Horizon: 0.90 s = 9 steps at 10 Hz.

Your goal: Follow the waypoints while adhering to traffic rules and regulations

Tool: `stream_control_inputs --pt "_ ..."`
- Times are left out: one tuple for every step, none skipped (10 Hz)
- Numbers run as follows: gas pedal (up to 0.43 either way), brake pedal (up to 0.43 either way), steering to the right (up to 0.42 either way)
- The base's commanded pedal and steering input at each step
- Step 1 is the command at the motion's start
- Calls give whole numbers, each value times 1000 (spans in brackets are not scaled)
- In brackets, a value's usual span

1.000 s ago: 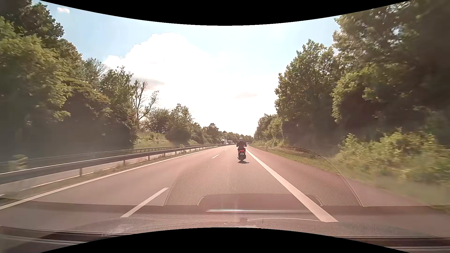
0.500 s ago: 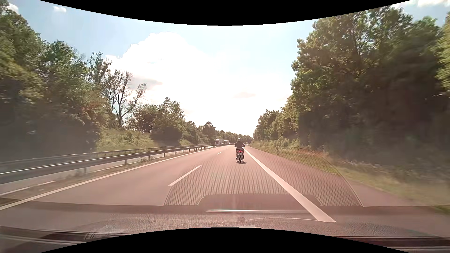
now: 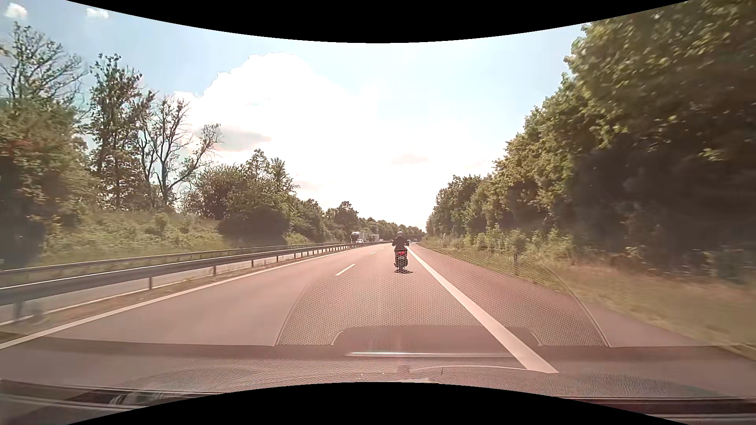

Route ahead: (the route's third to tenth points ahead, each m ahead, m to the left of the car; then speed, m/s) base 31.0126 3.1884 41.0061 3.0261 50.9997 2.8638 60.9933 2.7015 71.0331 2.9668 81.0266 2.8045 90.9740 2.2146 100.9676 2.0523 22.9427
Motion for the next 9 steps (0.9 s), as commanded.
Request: stream_control_inputs --pt "220 12 -1" --pt "228 12 -1" --pt "228 12 -1" --pt "228 12 -1" --pt "228 12 -1" --pt "228 12 0" --pt "228 12 0" --pt "228 12 1" --pt "228 12 1"
